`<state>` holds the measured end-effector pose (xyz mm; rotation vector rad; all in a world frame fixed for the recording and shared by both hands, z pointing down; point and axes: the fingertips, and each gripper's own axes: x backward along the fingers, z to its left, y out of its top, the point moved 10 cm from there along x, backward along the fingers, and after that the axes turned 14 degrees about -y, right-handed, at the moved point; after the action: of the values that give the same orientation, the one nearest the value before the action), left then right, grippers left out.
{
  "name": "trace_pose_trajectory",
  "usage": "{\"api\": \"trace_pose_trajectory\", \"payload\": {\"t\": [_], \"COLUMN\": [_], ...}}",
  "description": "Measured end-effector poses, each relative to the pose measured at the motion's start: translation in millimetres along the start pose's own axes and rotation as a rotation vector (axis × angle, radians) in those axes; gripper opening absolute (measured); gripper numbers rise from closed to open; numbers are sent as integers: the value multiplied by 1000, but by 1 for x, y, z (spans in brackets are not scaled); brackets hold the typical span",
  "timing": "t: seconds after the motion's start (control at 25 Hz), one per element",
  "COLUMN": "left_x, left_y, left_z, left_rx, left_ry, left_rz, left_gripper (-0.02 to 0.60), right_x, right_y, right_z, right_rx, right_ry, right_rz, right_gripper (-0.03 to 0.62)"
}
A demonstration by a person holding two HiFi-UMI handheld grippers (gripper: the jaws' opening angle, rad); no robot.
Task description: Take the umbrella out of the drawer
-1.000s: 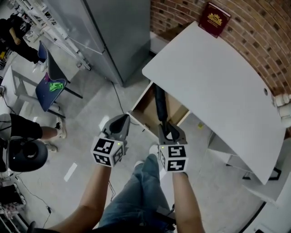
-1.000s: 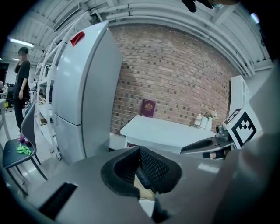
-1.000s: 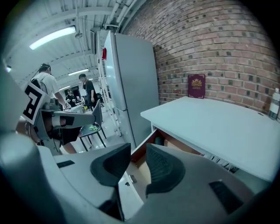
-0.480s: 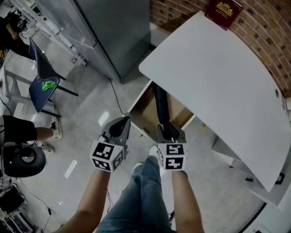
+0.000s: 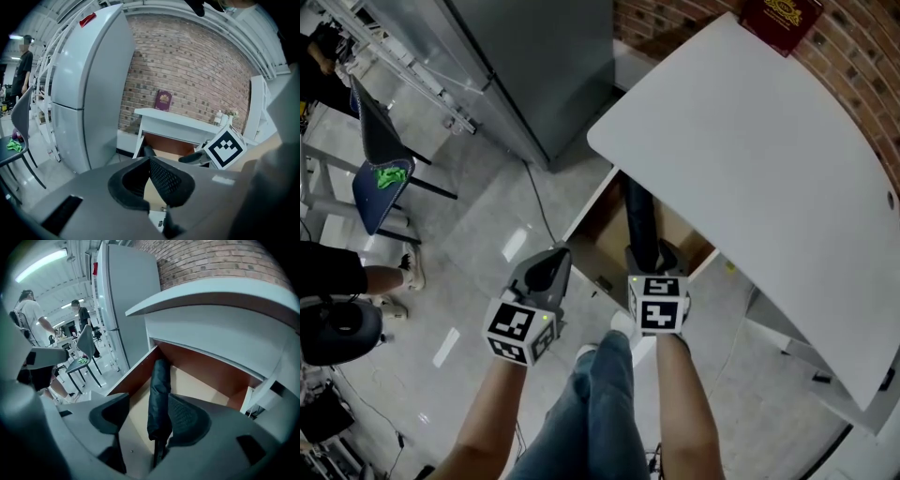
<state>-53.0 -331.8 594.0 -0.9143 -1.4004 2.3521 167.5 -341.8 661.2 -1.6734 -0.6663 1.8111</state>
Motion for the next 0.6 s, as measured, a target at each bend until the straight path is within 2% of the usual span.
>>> {"api": "trace_pose_trajectory", "payload": {"t": [0.32,0.6], "left_x": [-8,-9], "left_y": [-22,-28], "left_z": [6,9], "left_rx": [35,69], "left_ry": [15,29], "left_rz": [-2,18], "left_gripper": [-2,-2], "right_x": [-57,-99], "right_y": [-26,-40], "right_z": [3,6], "right_rx": [49,104], "right_ry": [-36,-116], "right_rz": [154,263], "right_gripper": [285,291]}}
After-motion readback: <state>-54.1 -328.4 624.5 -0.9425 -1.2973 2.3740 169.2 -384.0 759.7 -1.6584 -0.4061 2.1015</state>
